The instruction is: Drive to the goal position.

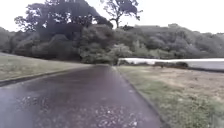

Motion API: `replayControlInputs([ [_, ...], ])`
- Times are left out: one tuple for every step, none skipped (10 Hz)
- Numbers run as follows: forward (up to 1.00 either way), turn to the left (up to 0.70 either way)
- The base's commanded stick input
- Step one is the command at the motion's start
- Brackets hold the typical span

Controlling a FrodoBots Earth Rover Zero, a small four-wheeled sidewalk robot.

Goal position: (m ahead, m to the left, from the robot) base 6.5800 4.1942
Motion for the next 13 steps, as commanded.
replayControlInputs([
  [0.45,0.02],
  [0.45,0.02],
  [0.45,0.02],
  [0.45,0.02],
  [0.45,0.02],
  [0.45,0.02],
  [0.45,0.02],
  [0.45,0.02],
  [0.45,0.02],
  [0.45,0.02],
  [0.45,0.02],
  [0.45,0.02],
  [0.45,0.02],
])
